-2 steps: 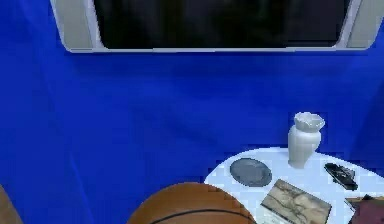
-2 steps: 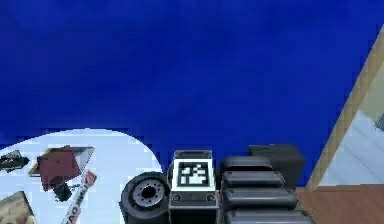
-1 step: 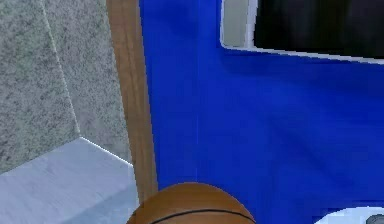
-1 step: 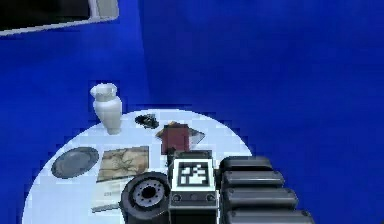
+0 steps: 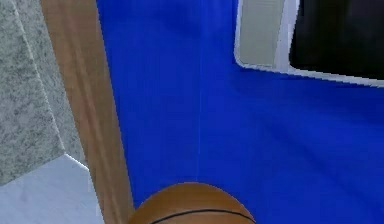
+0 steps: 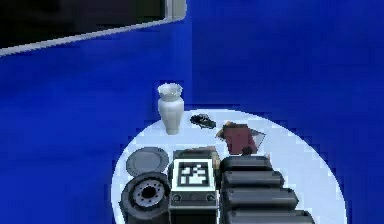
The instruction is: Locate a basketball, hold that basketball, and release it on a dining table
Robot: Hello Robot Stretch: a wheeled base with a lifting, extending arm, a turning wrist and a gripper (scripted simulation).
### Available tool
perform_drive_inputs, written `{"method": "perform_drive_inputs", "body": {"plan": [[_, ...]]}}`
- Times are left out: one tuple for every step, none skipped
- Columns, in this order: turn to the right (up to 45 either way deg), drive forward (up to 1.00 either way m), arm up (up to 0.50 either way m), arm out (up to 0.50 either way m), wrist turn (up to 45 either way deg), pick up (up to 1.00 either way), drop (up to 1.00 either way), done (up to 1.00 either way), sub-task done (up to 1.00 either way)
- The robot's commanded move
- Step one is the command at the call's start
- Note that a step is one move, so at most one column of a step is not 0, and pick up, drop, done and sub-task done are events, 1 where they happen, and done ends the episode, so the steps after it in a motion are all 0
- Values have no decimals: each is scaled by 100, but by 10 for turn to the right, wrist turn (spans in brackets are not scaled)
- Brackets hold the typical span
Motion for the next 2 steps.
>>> {"method": "perform_drive_inputs", "body": {"plan": [[300,0,0,0,0,0,0,0,0],[0,30,0,0,0,0,0,0,0]]}}
